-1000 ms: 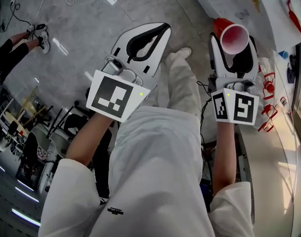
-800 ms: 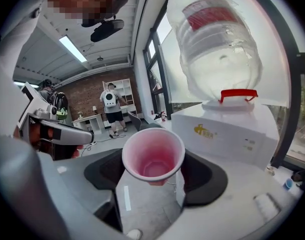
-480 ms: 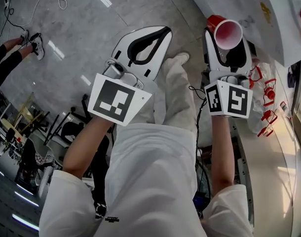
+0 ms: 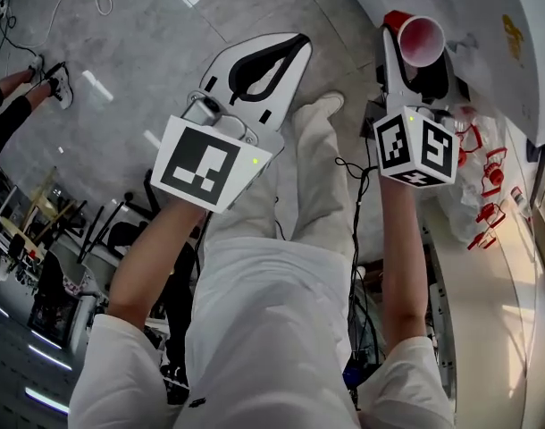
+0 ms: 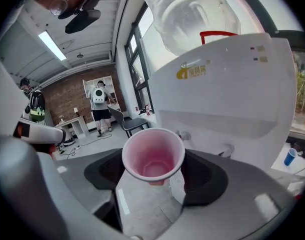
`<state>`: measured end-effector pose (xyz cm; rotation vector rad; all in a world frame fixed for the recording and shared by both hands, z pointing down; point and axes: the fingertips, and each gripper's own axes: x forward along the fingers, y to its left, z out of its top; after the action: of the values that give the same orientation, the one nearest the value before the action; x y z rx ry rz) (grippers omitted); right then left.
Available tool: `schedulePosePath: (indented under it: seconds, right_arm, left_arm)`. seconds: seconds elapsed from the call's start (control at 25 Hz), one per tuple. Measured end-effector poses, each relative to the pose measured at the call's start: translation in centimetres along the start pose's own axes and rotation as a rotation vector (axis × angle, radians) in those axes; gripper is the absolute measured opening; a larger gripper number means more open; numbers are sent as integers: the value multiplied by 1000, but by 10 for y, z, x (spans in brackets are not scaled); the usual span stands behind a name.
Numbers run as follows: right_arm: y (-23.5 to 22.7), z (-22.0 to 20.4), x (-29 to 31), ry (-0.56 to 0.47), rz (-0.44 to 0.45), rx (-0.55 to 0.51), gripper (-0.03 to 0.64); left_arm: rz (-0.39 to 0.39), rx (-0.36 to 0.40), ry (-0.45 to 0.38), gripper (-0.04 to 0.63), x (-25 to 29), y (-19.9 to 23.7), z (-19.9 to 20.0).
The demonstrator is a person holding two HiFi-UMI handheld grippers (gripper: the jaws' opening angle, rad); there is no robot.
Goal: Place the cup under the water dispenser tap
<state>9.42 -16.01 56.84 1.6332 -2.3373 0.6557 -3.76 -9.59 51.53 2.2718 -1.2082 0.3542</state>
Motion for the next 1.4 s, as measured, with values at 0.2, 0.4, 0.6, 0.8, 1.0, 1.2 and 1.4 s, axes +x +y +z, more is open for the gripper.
schedulePosePath:
  seconds: [0.2,0.4,0.6,0.8,1.0,1.2,1.4]
  right_arm:
    - [-16,-21,20,18,-17,-16,359]
    - [-29,-38,45,25,-34,-17,359]
    - [-38,-57,66,41,-57,-35,359]
    - [-50,-76,86,58,-85,-58,359]
    - [-64,-87,107,64,-109,-56,359]
    - [-77,-96,125,75,-143,-56,359]
    - [-87,-106,141,94,-179,-50,359]
  left_arm:
    - [37,55,29,6,15,12,-17]
    - [4,48,38,6,34,12,-27]
    - [-10,29,27,6,45,14,-35]
    - [-31,30,26,6,55,19,-44]
    - [-27,41,28,6,67,25,-47]
    - [-40,25,28,6,75,30,-49]
    - [-43,29,37,6,79,38,-52]
